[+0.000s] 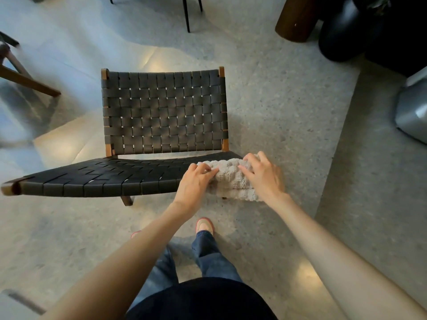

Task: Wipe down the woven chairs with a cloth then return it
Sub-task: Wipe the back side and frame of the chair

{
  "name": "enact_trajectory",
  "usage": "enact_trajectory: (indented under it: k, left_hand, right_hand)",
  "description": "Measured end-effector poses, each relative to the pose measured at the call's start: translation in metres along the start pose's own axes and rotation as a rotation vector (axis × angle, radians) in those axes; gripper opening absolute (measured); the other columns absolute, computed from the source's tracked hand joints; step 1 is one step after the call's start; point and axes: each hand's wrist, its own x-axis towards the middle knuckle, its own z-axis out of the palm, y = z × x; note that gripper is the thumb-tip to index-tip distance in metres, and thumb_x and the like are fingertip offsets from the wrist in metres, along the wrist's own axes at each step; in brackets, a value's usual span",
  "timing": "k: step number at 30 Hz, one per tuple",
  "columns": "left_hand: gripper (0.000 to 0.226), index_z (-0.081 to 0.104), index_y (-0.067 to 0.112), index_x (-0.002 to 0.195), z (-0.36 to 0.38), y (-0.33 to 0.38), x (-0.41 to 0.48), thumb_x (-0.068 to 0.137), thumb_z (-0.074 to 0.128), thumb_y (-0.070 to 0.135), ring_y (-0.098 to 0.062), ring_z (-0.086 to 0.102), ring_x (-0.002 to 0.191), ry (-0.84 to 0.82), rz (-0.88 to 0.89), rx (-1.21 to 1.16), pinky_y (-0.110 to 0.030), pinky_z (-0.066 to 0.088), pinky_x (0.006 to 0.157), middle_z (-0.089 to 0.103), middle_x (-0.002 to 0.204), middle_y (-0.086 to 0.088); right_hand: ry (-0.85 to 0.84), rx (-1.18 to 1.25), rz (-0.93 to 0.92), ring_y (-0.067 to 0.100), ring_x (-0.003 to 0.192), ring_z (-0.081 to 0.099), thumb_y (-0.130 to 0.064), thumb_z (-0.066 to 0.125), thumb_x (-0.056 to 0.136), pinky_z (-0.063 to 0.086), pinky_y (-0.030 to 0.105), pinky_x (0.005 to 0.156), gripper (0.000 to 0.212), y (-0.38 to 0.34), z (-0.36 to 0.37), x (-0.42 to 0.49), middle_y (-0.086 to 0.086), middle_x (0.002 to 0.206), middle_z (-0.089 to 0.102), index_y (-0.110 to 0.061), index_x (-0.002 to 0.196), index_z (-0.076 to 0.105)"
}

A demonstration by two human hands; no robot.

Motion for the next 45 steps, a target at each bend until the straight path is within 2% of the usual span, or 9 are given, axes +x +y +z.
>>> enact_trajectory:
  k: [5, 11, 16, 25, 30, 33, 37, 40, 45]
  left_hand:
    - [0.048, 0.055, 0.021, 0.131, -0.016, -0.026, -0.027, 0.086, 0.067, 0.009, -0.020, 0.046, 0.105, 0.123, -0.015, -0.140, -0.028, 0.046, 0.082, 0.055, 0.123, -0.003]
    - [0.044, 0.065, 0.013, 0.116, -0.050, -0.100, -0.099, 0.075, 0.075, 0.000, -0.026, 0.055, 0.088, 0.401, -0.084, -0.150, -0.034, 0.051, 0.072, 0.060, 0.105, -0.010]
    - [0.049, 0.067, 0.010, 0.114, -0.074, -0.187, -0.173, 0.069, 0.077, -0.007, -0.030, 0.055, 0.086, 0.478, -0.288, -0.063, -0.036, 0.053, 0.064, 0.059, 0.105, -0.014]
    - [0.032, 0.069, 0.012, 0.111, -0.085, -0.347, -0.248, 0.081, 0.066, 0.000, -0.033, 0.055, 0.084, 0.642, -0.532, -0.109, -0.038, 0.049, 0.068, 0.060, 0.097, -0.015]
    - [0.046, 0.038, 0.017, 0.143, -0.066, -0.388, -0.232, 0.101, 0.039, 0.034, -0.026, 0.044, 0.126, 0.277, -0.580, -0.535, -0.031, 0.031, 0.105, 0.048, 0.134, -0.011]
    - [0.060, 0.030, 0.027, 0.143, -0.057, -0.384, -0.217, 0.093, 0.039, 0.057, -0.016, 0.045, 0.126, 0.220, -0.499, -0.709, -0.040, 0.037, 0.109, 0.045, 0.139, 0.001]
    - [0.060, 0.021, 0.012, 0.148, -0.058, -0.380, -0.194, 0.098, 0.046, 0.032, -0.019, 0.034, 0.133, 0.311, -0.646, -0.785, -0.019, 0.024, 0.108, 0.031, 0.147, -0.007]
    - [0.047, 0.029, 0.012, 0.145, -0.057, -0.383, -0.188, 0.101, 0.040, 0.023, -0.004, 0.024, 0.135, 0.336, -0.523, -0.756, 0.007, 0.011, 0.095, 0.028, 0.150, -0.003]
    - [0.045, 0.036, 0.013, 0.145, -0.047, -0.392, -0.193, 0.101, 0.038, 0.025, -0.014, 0.029, 0.139, 0.341, -0.452, -0.680, -0.011, 0.017, 0.106, 0.028, 0.153, -0.003]
  right_hand:
    - [0.016, 0.364, 0.055, 0.015, 0.096, 0.048, -0.028, 0.069, 0.086, 0.039, 0.021, 0.079, 0.028, -0.038, -0.005, -0.028, 0.001, 0.102, 0.044, -0.013, 0.108, 0.061]
    - [-0.007, 0.374, -0.095, 0.011, 0.095, 0.053, -0.040, 0.070, 0.083, 0.041, 0.020, 0.075, 0.034, -0.134, -0.003, -0.027, -0.002, 0.109, 0.046, -0.021, 0.109, 0.058]
    - [-0.149, 0.437, -0.236, 0.002, 0.094, 0.046, -0.038, 0.070, 0.084, 0.033, 0.000, 0.070, 0.037, -0.248, 0.020, -0.020, -0.003, 0.113, 0.042, -0.021, 0.113, 0.056]
    - [-0.260, 0.476, -0.287, 0.016, 0.111, 0.048, -0.031, 0.068, 0.087, 0.043, 0.027, 0.094, 0.048, -0.429, 0.095, 0.000, 0.003, 0.122, 0.040, -0.017, 0.129, 0.049]
    - [-0.458, 0.277, -0.228, 0.022, 0.141, 0.020, -0.029, 0.057, 0.094, 0.027, 0.039, 0.113, 0.069, -0.455, 0.136, 0.015, 0.001, 0.156, 0.019, -0.028, 0.151, 0.019]
    - [-0.526, 0.227, -0.175, 0.024, 0.146, 0.014, -0.032, 0.053, 0.096, 0.024, 0.041, 0.114, 0.073, -0.452, 0.148, 0.016, -0.002, 0.161, 0.009, -0.033, 0.153, 0.007]
    - [-0.523, 0.164, -0.146, 0.026, 0.147, 0.014, -0.035, 0.050, 0.098, 0.023, 0.044, 0.117, 0.067, -0.456, 0.157, 0.019, 0.000, 0.160, 0.013, -0.032, 0.153, 0.012]
    - [-0.481, 0.166, -0.153, 0.019, 0.145, 0.021, -0.030, 0.053, 0.097, 0.029, 0.037, 0.114, 0.063, -0.462, 0.156, 0.019, 0.000, 0.159, 0.018, -0.028, 0.152, 0.021]
    - [-0.408, 0.186, -0.146, 0.016, 0.143, 0.026, -0.031, 0.056, 0.096, 0.030, 0.031, 0.111, 0.061, -0.463, 0.152, 0.008, -0.002, 0.158, 0.025, -0.028, 0.150, 0.027]
